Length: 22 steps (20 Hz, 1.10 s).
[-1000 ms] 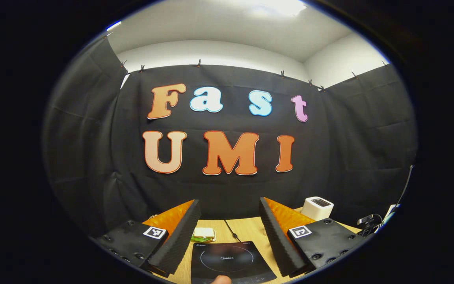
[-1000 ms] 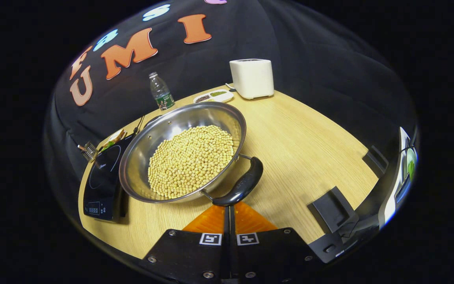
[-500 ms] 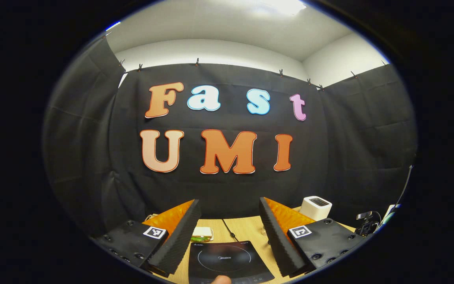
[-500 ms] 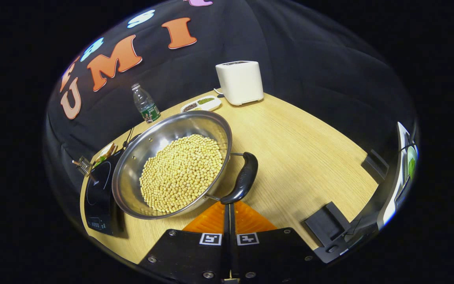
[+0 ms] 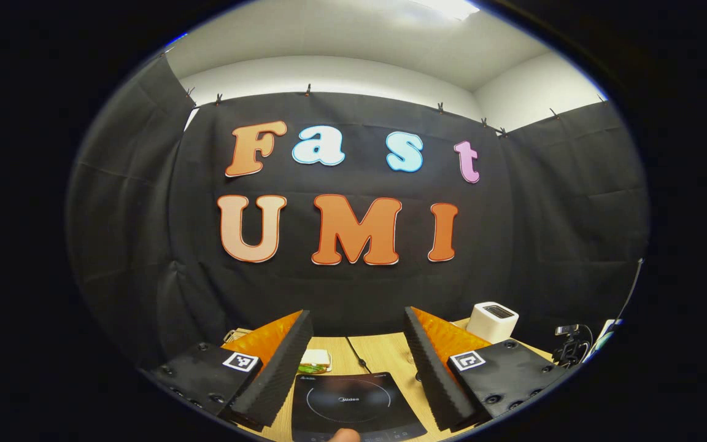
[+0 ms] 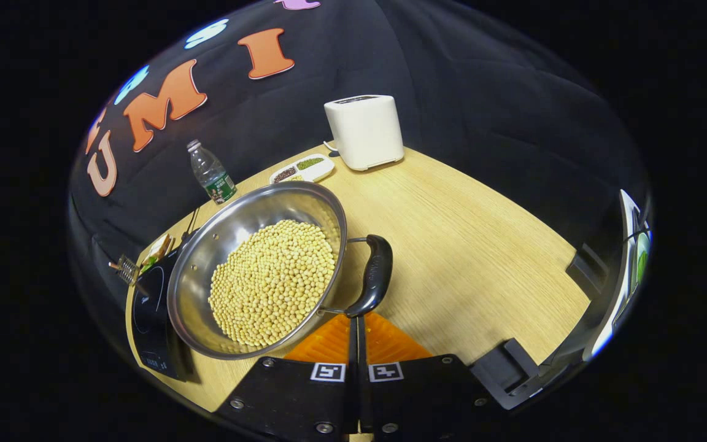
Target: First push the handle of the pot to place it horizontally, then grasp the pot with both hands and set it on the induction cooktop.
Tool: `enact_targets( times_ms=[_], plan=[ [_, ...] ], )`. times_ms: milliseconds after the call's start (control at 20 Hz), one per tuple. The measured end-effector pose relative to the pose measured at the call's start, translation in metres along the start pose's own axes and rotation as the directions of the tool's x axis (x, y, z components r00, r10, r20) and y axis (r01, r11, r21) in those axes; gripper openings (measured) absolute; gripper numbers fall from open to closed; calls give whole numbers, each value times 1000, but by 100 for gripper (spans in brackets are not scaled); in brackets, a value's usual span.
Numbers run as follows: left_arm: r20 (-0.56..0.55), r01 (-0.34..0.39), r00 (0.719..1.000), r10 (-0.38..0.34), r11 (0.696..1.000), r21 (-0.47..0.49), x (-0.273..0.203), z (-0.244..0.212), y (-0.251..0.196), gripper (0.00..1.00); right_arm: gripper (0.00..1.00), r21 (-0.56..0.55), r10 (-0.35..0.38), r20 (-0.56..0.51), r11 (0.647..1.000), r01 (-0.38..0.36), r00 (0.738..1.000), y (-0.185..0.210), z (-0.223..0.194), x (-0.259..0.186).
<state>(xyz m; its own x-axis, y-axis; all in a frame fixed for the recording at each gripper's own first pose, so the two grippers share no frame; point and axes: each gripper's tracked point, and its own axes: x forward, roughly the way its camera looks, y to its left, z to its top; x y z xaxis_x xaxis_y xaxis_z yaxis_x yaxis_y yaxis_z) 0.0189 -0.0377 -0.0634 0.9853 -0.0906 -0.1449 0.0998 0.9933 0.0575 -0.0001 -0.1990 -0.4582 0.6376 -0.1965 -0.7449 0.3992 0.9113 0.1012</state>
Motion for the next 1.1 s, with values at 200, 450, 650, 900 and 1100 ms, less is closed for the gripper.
enact_targets(
  times_ms=[200, 450, 650, 900, 1100],
  plan=[
    [-3, -16, 1000, 16, 1000, 2, 6, -2, 4, 97, 0, 20, 2, -4, 1000, -2, 1000, -3, 11, 11],
    [1, -15, 1000, 15, 1000, 17, 15, -2, -2, 97, 0, 23, -1, -6, 1000, 2, 1000, -3, 22, 27],
    [-11, 2, 1000, -2, 1000, 27, 23, -7, -10, 98, 0, 18, -8, -1, 1000, 8, 1000, -3, 29, 37],
    [-16, 4, 1000, -4, 1000, 27, 28, -8, -14, 98, 0, 14, -9, 7, 1000, 9, 1000, 0, 40, 52],
    [-12, -6, 1000, 7, 1000, 30, 29, -8, -13, 97, 0, 11, -5, 11, 1000, 5, 1000, 3, 49, 63]
  ],
)
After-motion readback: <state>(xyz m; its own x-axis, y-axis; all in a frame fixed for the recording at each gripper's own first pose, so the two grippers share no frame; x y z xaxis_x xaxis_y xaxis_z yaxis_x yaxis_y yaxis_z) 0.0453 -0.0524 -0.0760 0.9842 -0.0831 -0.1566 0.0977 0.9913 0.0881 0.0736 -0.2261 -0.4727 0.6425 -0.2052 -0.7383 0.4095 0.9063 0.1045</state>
